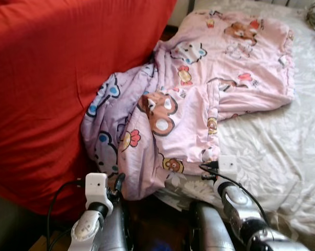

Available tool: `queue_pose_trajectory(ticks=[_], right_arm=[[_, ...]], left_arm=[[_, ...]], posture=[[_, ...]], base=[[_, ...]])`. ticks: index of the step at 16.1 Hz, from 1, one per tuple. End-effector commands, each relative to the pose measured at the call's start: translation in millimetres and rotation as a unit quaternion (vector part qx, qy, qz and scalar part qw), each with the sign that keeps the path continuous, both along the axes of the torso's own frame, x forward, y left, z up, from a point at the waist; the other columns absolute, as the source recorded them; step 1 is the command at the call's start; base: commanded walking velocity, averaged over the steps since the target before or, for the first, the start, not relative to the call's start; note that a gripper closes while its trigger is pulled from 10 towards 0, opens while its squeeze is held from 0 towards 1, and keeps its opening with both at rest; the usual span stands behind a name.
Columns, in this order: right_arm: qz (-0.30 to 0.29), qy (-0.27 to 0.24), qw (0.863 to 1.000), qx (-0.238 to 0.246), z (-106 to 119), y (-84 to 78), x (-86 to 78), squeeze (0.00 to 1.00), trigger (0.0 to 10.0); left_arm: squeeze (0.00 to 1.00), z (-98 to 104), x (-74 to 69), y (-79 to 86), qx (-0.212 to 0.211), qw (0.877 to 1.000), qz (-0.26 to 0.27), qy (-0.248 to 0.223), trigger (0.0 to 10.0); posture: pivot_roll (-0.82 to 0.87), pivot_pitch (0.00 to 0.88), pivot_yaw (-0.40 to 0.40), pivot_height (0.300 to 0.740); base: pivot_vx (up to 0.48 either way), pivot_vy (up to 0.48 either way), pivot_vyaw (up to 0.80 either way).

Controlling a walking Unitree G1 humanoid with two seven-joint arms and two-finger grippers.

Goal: Clean up the room

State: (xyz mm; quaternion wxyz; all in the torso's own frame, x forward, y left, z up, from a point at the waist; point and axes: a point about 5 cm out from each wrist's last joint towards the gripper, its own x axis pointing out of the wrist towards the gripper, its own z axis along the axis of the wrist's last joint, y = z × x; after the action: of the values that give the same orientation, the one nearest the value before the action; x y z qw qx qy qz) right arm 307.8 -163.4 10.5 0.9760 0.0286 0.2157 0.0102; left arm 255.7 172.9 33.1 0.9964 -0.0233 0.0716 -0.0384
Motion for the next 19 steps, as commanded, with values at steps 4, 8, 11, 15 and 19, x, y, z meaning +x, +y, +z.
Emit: queue_pose_trajectory(ticks=[4,8,11,15,19], right_arm=[[-0.005,-0.037,0.998,0.057,-7,9.2,-15.5,0.0,10.0],[0.017,-0.062,0.996,0.065,-5,16.0,-17.5,0.0,10.0],[0.008,-0.063,0.996,0.06,-3,15.0,-14.2,0.0,10.0],[0.008,-0.071,0.996,0.055,0,14.8,-11.6,0.0,10.0],[0.005,-0.074,0.996,0.055,1,16.1,-12.3,0.0,10.0]], left_arm=[[0.0,-8,-0.6,3.5,0.003,1.0,0.008,0.012,10.0],[0.0,-10,2.1,1.5,0.004,1.0,0.001,0.013,10.0],[0.0,-12,2.7,1.9,0.004,1.0,0.001,0.016,10.0],[0.0,-17,2.9,3.8,0.003,1.0,0.002,0.025,10.0],[0.0,-22,2.6,11.2,0.01,0.999,0.011,0.038,10.0]], posture=[[-0.07,0.089,-0.005,0.592],[-0.08,0.069,-0.002,0.607],[-0.07,0.052,-0.009,0.627],[-0.07,0.059,-0.013,0.662],[-0.07,0.07,-0.017,0.697]], base=[[0.0,0.0,0.0],[0.0,0.0,0.0],[0.0,0.0,0.0],[0.0,0.0,0.0],[0.0,0.0,0.0]])
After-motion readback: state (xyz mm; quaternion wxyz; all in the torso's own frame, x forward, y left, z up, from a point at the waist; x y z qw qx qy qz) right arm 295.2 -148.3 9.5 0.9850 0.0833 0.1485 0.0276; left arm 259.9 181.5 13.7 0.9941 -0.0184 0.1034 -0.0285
